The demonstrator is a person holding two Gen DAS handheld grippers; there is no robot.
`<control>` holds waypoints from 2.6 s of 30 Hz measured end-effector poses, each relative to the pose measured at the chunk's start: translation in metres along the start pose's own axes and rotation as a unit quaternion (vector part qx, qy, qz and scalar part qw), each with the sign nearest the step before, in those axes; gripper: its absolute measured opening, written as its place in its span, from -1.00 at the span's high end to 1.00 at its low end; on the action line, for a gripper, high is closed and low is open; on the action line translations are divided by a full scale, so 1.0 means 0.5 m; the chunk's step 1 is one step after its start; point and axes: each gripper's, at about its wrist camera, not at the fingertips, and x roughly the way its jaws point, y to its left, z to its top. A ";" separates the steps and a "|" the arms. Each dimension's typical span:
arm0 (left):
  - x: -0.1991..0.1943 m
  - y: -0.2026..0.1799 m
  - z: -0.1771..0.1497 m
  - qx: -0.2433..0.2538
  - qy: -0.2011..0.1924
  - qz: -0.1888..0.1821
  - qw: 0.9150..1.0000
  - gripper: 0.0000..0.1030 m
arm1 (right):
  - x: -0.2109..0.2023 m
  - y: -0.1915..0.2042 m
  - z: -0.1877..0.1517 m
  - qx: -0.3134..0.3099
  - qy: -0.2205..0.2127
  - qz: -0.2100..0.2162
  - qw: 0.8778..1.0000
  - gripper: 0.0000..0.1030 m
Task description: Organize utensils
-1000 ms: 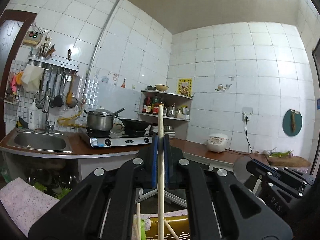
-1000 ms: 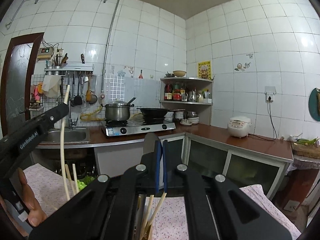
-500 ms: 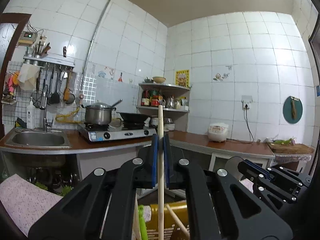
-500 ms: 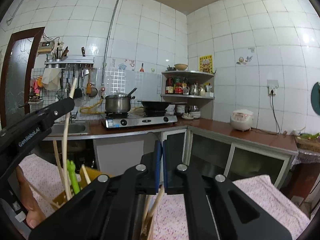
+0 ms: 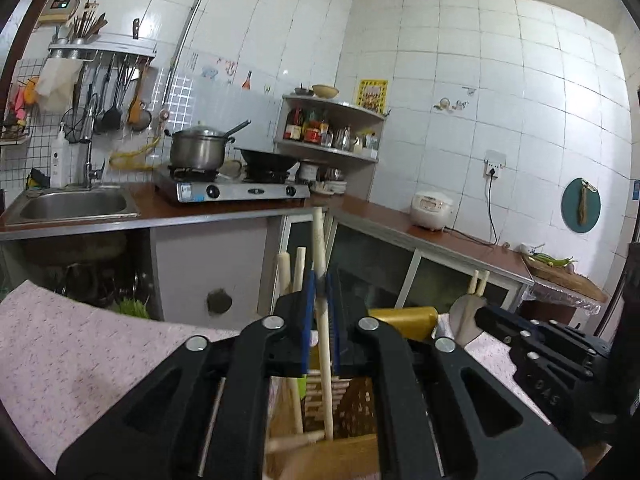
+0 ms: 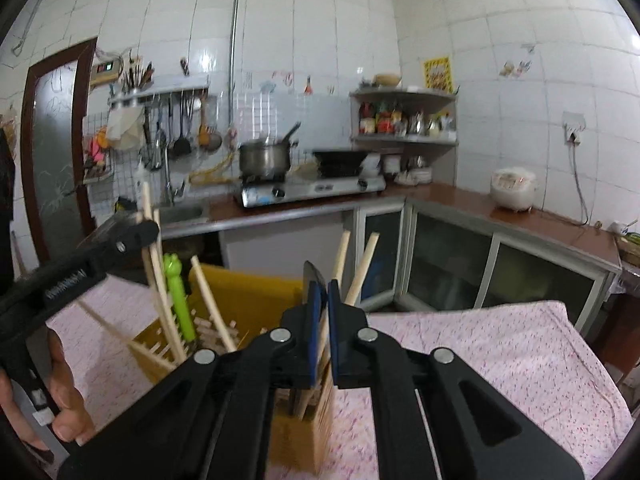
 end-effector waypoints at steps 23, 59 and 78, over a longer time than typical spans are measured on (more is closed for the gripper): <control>-0.457 0.005 -0.047 0.014 0.027 0.128 0.991 -0.91 | -0.346 0.037 -0.099 0.020 0.008 -0.049 0.999 -0.92; -0.639 -0.097 -0.250 0.051 0.022 0.175 0.983 -0.91 | -0.586 0.100 -0.237 0.012 -0.025 -0.115 0.993 -0.92; -0.633 -0.107 -0.249 0.057 0.026 0.178 0.982 -0.90 | -0.588 0.095 -0.234 0.018 -0.031 -0.122 0.992 -0.92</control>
